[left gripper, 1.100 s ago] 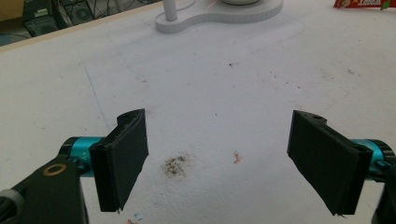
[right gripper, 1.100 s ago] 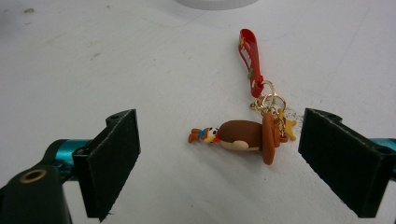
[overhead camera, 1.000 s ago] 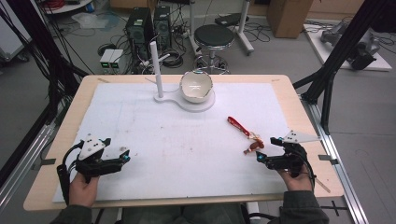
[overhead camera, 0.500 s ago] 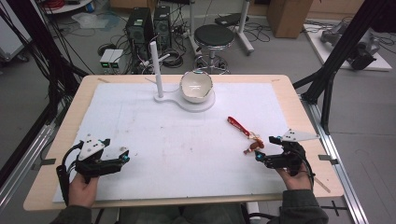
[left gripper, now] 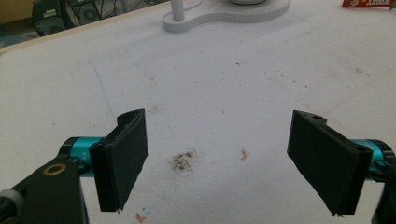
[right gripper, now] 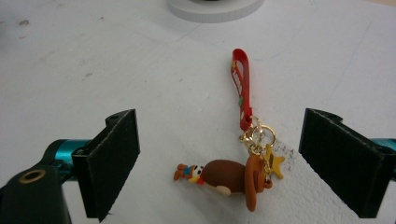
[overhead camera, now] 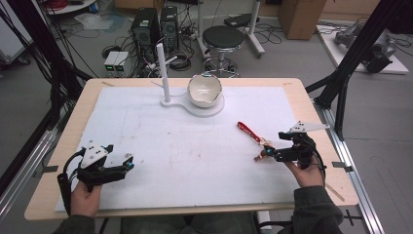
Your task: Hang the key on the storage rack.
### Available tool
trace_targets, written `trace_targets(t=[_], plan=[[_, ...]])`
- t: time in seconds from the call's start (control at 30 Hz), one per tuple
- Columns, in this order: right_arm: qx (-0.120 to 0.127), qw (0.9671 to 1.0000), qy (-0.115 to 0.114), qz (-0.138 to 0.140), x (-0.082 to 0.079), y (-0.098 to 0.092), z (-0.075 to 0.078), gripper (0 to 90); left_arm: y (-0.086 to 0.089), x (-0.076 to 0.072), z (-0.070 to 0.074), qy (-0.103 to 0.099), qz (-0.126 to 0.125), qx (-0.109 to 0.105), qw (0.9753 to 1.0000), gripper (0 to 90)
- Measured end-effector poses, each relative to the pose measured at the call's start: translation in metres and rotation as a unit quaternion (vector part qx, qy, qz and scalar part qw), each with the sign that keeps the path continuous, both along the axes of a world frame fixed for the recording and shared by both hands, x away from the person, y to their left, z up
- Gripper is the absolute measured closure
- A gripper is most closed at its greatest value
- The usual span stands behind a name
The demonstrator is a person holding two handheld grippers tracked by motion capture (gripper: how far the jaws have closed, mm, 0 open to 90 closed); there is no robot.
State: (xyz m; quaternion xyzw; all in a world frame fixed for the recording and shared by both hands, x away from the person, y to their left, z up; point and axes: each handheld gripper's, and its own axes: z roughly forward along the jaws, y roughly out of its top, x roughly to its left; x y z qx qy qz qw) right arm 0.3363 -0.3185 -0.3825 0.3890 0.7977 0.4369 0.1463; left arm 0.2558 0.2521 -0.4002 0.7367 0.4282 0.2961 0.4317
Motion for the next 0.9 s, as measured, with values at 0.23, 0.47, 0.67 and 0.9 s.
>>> trace_targets(t=[0.23,0.47,0.67,0.9], plan=[[-0.016,0.9999,0.002,0.000,0.011,0.004,0.010,11.7,0.000,0.000,0.000,-0.002,0.000,0.000,1.0000,20.7],[-0.031,0.9994,0.011,0.008,0.030,0.012,0.022,11.8,-0.002,0.000,0.001,-0.003,-0.001,0.000,1.0000,20.7],[-0.037,0.9991,0.019,0.008,0.042,0.017,0.031,11.9,-0.001,0.000,0.001,-0.003,-0.003,0.000,1.0000,20.7],[-0.038,0.9991,0.019,0.009,0.057,0.021,0.040,14.9,-0.001,0.000,0.001,-0.002,-0.003,0.001,1.0000,20.7]])
